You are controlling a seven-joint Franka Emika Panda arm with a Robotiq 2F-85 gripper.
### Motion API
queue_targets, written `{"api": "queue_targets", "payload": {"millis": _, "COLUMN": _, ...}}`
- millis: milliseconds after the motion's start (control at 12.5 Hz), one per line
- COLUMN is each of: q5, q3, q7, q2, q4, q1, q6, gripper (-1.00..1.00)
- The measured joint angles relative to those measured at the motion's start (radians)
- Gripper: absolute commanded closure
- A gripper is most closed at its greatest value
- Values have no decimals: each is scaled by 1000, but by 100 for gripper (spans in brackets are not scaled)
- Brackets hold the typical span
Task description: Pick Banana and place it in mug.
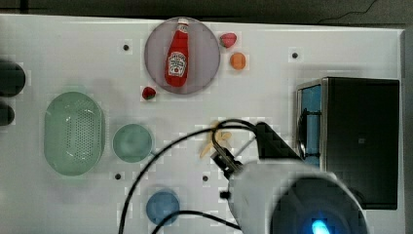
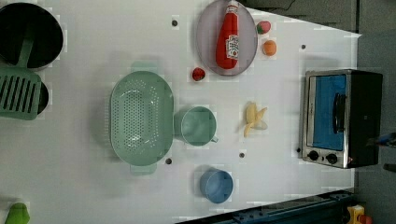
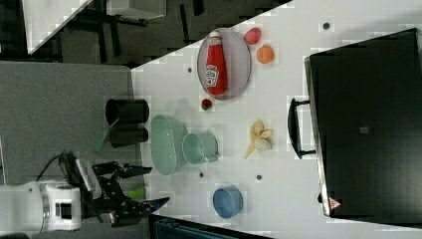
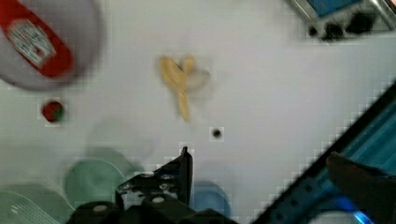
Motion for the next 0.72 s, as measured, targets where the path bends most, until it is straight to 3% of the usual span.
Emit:
{"api": "queue_targets", "payload": {"millis": 160, "q5": 4, "q3": 12, "q7": -5, "q2": -15, "q4": -41, "q1": -21, "q6": 111, "gripper": -100}}
{"api": "queue_targets", "payload": {"millis": 320, "q5": 21, "q3": 14, "q7": -43, "q2": 54, "q4": -98, "q1": -14, "q6": 264, "gripper": -100}}
{"api": "queue_targets", "payload": {"millis": 560, "q5": 4, "q3": 60, "q7": -154, "q2": 246, "q4": -234, "q1": -9, "q6": 516, "gripper": -100}}
{"api": "queue_targets", "payload": {"millis": 720, "q5": -3, "q3": 54, "q7": -329, "q2": 439, "q4": -357, "q1": 10, "q6": 663, "gripper": -100}}
